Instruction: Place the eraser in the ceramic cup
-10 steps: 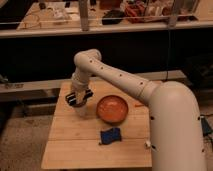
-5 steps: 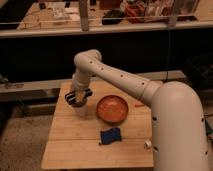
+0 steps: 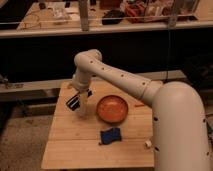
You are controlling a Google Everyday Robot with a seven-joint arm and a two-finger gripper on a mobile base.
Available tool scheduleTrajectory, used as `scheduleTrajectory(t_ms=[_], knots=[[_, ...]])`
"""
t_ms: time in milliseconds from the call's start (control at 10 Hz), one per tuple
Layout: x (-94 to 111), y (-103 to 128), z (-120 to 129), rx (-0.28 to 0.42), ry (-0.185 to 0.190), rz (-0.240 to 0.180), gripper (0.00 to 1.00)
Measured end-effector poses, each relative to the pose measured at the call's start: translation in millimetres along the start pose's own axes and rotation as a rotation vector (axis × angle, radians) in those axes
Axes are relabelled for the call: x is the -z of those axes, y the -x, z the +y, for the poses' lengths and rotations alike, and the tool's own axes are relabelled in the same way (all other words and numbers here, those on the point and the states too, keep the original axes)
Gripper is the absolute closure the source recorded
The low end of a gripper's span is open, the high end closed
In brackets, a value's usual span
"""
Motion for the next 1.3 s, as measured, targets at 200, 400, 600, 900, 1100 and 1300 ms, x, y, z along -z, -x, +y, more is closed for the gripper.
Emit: scheduleTrajectory(t_ms=[200, 400, 600, 900, 1100, 1300], knots=[[-1.5, 2.7, -1.2, -0.01, 0.037, 0.005, 0.2], [0.1, -3.3, 1.4, -0.019, 0.021, -0.015, 0.2], [-0.8, -0.1, 0.1, -0.014, 0.021, -0.017, 0.2], [-1.3, 0.5, -0.1, -0.013, 0.022, -0.017, 0.2], [-1.6, 0.8, -0.2, -0.012, 0.022, -0.017, 0.2], [-1.1, -0.2, 0.2, -0.014, 0.021, -0.017, 0.2]])
